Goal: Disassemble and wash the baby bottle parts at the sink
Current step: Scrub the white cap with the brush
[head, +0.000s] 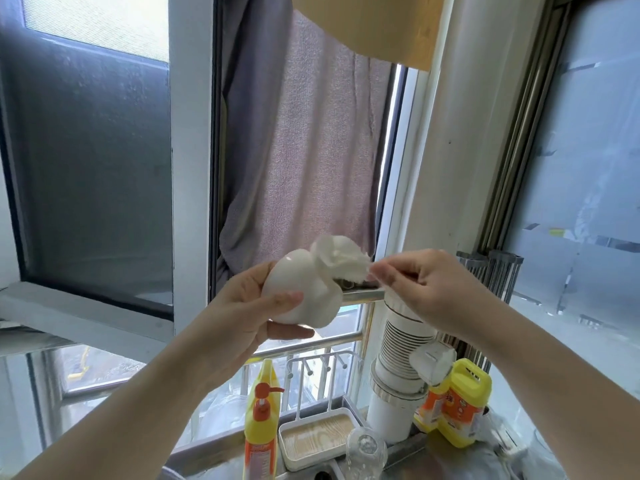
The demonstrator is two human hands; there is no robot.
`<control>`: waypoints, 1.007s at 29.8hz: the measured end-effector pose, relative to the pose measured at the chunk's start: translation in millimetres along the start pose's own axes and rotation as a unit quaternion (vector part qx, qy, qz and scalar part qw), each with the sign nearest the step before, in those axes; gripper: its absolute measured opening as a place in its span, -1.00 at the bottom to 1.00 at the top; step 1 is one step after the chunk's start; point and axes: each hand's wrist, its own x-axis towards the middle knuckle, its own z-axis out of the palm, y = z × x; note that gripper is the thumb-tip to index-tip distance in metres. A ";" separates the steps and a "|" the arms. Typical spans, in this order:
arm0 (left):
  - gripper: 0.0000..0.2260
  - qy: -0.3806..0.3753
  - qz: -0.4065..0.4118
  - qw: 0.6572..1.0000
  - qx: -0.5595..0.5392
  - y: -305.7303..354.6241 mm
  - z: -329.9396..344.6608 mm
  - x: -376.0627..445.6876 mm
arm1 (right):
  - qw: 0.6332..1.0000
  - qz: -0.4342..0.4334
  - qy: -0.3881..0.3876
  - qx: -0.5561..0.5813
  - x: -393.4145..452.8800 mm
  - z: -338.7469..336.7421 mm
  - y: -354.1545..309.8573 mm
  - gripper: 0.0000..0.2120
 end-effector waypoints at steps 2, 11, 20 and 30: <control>-0.90 0.005 0.002 1.000 0.001 2.3 3.3 -1.2 | 0.999 -0.039 0.001 0.011 1.7 4.2 -7.4 -0.61; -0.67 -0.045 -0.012 0.997 0.057 5.1 2.2 -6.0 | 0.999 -0.027 -0.010 0.040 -2.0 2.1 -6.6 -0.69; -0.81 -0.021 -0.023 0.999 0.016 3.9 -3.3 -3.2 | 0.998 -0.034 -0.018 0.048 -5.0 9.2 -3.9 -0.71; -0.72 -0.048 -0.035 0.997 0.053 2.1 -3.8 -1.5 | 0.999 -0.023 -0.034 0.035 -8.3 3.2 -1.3 -0.66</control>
